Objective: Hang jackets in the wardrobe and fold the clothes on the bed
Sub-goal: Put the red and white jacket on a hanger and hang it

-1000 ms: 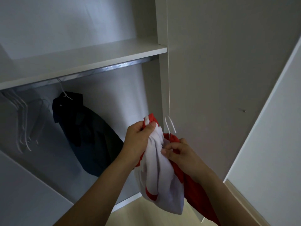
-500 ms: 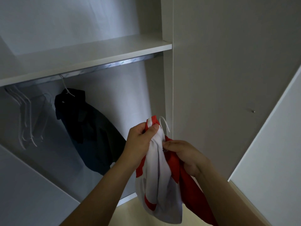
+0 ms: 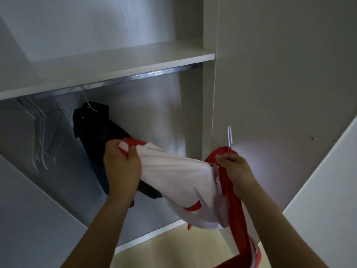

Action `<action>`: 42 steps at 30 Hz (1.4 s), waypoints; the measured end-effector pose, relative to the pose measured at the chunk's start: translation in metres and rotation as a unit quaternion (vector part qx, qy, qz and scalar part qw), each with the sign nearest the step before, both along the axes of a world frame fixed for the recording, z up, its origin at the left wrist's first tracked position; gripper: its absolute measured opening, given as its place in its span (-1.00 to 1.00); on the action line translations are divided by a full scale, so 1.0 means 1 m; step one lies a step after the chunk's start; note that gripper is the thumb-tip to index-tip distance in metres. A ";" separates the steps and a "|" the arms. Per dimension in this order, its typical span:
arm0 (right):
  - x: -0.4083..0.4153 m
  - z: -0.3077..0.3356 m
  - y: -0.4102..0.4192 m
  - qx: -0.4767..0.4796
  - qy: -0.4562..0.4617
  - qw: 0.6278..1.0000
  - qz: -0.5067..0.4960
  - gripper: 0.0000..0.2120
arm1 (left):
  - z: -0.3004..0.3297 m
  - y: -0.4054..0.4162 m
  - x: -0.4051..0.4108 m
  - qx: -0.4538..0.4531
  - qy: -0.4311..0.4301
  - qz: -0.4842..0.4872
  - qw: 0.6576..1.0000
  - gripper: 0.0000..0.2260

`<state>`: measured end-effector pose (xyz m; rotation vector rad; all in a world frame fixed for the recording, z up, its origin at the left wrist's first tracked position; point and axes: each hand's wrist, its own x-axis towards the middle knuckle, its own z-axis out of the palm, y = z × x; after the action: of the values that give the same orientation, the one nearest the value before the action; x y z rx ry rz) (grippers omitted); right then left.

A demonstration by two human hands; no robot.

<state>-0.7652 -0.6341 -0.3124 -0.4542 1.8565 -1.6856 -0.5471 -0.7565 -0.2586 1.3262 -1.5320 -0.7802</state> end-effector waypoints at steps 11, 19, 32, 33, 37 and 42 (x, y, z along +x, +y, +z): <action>0.015 0.045 -0.039 0.031 0.316 0.940 0.125 -0.76 | -0.033 0.035 -0.055 -0.018 -0.333 -0.383 0.862 -0.76; -0.020 0.068 -0.057 0.009 0.337 0.936 0.097 -0.80 | -0.076 -0.009 0.045 0.169 -0.560 -0.363 0.725 -0.75; -0.003 0.109 -0.068 -0.020 0.472 0.872 0.129 -0.86 | -0.043 0.011 -0.005 -0.002 -0.413 -0.324 0.851 -0.64; -0.004 0.111 -0.070 -0.023 0.471 0.874 0.121 -0.85 | -0.050 0.005 0.003 0.028 -0.426 -0.321 0.845 -0.64; 0.003 0.116 -0.080 -0.046 0.409 0.904 0.113 -0.90 | -0.055 -0.020 0.010 0.109 -0.485 -0.317 0.808 -0.58; 0.021 0.116 -0.087 -0.054 0.416 0.891 0.174 -0.90 | -0.026 -0.014 -0.041 0.050 -0.244 -0.318 0.915 -0.70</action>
<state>-0.7443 -0.7210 -0.1967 -1.6595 2.0394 -1.4399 -0.5883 -0.7705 -0.2845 1.1415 -2.4217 -0.9748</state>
